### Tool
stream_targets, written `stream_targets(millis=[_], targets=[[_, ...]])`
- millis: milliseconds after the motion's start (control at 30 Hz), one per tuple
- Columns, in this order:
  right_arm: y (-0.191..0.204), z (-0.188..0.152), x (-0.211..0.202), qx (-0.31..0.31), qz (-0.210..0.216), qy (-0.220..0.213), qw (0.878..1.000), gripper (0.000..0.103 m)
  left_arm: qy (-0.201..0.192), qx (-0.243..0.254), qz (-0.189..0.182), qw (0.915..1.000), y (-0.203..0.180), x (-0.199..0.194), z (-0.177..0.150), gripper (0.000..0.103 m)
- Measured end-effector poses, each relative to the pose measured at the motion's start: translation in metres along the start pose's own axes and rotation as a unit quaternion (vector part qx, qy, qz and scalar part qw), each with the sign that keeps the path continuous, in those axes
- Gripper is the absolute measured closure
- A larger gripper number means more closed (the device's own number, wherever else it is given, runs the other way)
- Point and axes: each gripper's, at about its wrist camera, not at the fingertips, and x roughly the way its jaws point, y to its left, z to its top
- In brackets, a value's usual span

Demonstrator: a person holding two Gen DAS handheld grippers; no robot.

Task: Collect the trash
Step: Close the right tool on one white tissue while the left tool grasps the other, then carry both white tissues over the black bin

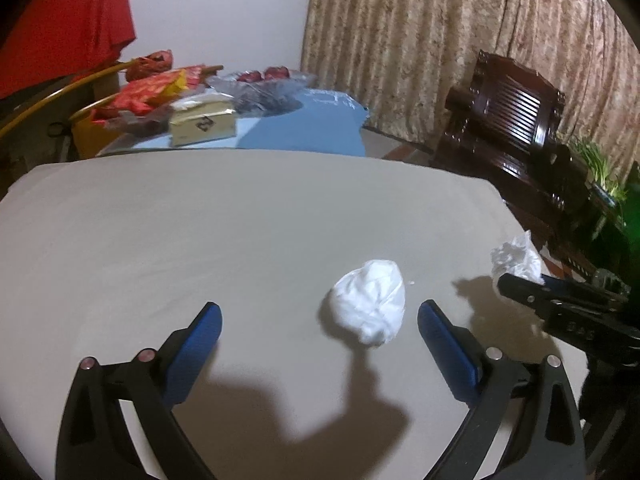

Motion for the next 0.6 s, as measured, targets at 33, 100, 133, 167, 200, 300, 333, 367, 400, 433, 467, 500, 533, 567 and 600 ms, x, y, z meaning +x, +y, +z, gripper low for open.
stream_targets(millis=[33,100,133,167,200,300,333,367,400,433,467,500,533,567,600], targets=[[-0.004,0.000,0.000,0.002,-0.002,0.000,1.000,0.061,0.003,0.002,0.000,1.0000,-0.002,0.005,0.001,0.008],[-0.008,0.000,0.001,0.003,-0.004,0.000,1.000,0.061,0.015,0.006,-0.002,0.9999,-0.009,0.020,0.003,0.009],[-0.009,0.000,0.002,0.002,-0.005,0.001,1.000,0.061,0.020,0.007,-0.003,0.9998,-0.011,0.024,0.003,0.010],[-0.010,-0.001,0.002,0.003,-0.006,0.002,1.000,0.061,0.026,0.007,-0.004,0.9996,-0.012,0.029,0.003,0.011],[-0.012,-0.001,0.002,0.003,-0.006,0.002,1.000,0.061,0.034,0.006,-0.005,0.9994,-0.014,0.035,0.002,0.012],[-0.016,-0.003,0.003,0.007,-0.006,0.005,1.000,0.060,0.054,0.000,-0.011,0.9985,-0.017,0.047,-0.001,0.017],[-0.017,-0.003,0.003,0.008,-0.006,0.005,1.000,0.060,0.063,-0.003,-0.013,0.9979,-0.017,0.051,-0.001,0.019],[-0.019,-0.004,0.003,0.009,-0.005,0.006,1.000,0.060,0.064,-0.003,-0.012,0.9979,-0.017,0.052,-0.001,0.019],[-0.019,-0.004,0.003,0.010,-0.005,0.006,1.000,0.060,0.063,-0.002,-0.014,0.9979,-0.019,0.051,-0.001,0.024],[-0.019,-0.005,0.003,0.011,-0.005,0.007,1.000,0.060,0.062,0.002,-0.019,0.9979,-0.020,0.050,-0.001,0.032],[-0.020,-0.006,0.002,0.011,-0.004,0.007,1.000,0.060,0.063,0.009,-0.020,0.9978,-0.023,0.049,-0.001,0.037],[-0.019,-0.007,0.001,0.011,-0.003,0.007,1.000,0.060,0.063,0.015,-0.021,0.9977,-0.026,0.048,-0.002,0.049],[-0.018,-0.007,0.000,0.011,-0.002,0.007,1.000,0.060,0.064,0.018,-0.023,0.9975,-0.027,0.047,-0.002,0.058],[-0.017,-0.007,-0.001,0.010,-0.002,0.006,1.000,0.060,0.065,0.018,-0.026,0.9974,-0.028,0.046,-0.002,0.059],[-0.016,-0.008,-0.004,0.009,-0.001,0.005,1.000,0.060,0.065,0.016,-0.031,0.9973,-0.029,0.044,-0.003,0.062]])
